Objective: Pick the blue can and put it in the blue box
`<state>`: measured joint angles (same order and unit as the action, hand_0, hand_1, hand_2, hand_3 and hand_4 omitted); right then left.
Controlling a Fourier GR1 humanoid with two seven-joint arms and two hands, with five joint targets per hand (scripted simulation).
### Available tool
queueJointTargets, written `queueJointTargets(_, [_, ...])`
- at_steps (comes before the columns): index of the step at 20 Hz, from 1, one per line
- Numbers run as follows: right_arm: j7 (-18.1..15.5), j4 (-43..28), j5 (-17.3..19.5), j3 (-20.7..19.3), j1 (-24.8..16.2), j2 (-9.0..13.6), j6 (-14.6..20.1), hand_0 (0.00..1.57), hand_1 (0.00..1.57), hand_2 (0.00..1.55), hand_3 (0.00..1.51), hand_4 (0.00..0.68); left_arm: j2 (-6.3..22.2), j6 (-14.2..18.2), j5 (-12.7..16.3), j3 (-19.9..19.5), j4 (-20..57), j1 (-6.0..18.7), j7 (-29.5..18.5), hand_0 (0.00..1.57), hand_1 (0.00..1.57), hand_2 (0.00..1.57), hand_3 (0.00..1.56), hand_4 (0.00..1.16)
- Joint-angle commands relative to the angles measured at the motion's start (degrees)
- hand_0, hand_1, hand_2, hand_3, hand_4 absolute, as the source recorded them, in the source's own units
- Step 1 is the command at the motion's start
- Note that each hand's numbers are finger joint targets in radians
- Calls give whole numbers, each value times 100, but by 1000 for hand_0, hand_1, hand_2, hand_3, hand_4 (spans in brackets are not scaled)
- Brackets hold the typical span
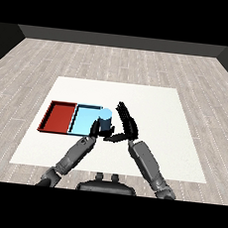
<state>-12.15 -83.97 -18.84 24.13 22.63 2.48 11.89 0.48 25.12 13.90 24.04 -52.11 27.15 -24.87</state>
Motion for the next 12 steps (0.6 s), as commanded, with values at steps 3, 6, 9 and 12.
queueJointTargets(3, [-328, -286, 49, -494, -563, 145, -277, 0, 0, 0, 0, 0, 2, -193, -225, -365, 348, 46, -213, 1571, 1571, 1571, 1494, 1126])
queueJointTargets(6, [155, -1901, -213, -613, -1347, 656, -160, 0, 0, 0, 0, 0, 130, -46, -342, -137, -45, -80, 267, 1571, 1571, 1571, 1492, 1130])
queueJointTargets(9, [-368, -1577, -472, -1165, -1467, 733, -508, 0, 0, 0, 0, 0, 560, -304, -272, -515, -5, -68, 133, 1571, 1571, 1571, 1492, 1131])
queueJointTargets(12, [-212, -1908, -720, -1695, -1754, 1143, -662, 0, 0, 0, 0, 0, 412, -26, -398, -679, 527, 430, 516, 1571, 1571, 1571, 1506, 1133])
